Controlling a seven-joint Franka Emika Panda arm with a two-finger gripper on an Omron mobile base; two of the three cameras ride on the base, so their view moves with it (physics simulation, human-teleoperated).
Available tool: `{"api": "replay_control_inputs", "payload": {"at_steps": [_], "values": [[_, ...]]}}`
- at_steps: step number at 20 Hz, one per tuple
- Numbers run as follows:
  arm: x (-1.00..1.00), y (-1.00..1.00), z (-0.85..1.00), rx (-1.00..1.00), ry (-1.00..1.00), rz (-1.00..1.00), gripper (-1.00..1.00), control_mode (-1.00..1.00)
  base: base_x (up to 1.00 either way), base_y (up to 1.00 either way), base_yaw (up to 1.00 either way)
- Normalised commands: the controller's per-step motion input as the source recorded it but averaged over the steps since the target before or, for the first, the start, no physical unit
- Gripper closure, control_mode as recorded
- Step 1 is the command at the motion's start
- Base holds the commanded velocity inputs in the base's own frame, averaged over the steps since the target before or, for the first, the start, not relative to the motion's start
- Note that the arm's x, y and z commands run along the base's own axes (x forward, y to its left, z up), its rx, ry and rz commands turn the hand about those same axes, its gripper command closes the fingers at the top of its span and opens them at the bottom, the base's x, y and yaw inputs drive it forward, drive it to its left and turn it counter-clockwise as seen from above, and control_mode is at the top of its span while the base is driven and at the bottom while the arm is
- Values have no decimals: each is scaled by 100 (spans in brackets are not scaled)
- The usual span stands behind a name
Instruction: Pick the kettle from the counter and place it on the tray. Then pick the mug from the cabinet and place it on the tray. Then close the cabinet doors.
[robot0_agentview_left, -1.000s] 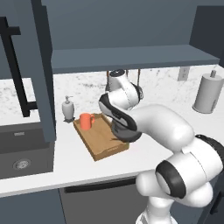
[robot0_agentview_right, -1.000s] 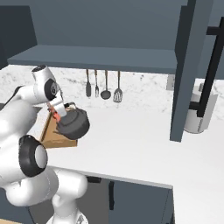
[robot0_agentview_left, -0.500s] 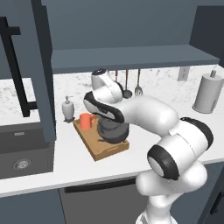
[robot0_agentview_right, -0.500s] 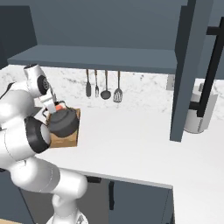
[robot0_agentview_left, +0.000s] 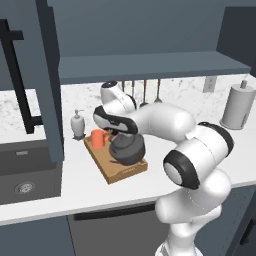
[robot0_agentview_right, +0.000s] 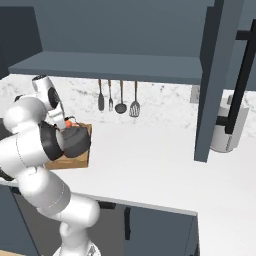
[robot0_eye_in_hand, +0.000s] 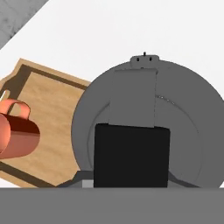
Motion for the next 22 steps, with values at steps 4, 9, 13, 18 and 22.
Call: {"api": "replay_control_inputs", "payload": {"at_steps": [4, 9, 13, 18, 22], "values": [[24, 13, -11, 9, 0, 0, 100, -100, 0, 0, 0], [10, 21, -13, 10, 0, 2, 100, -100, 0, 0, 0], [13, 19, -31, 7, 0, 0, 100, -100, 0, 0, 0], [16, 7, -41, 7, 0, 0, 100, -100, 0, 0, 0], [-7, -8, -33, 15, -8, 0, 100, -100, 0, 0, 0]]}}
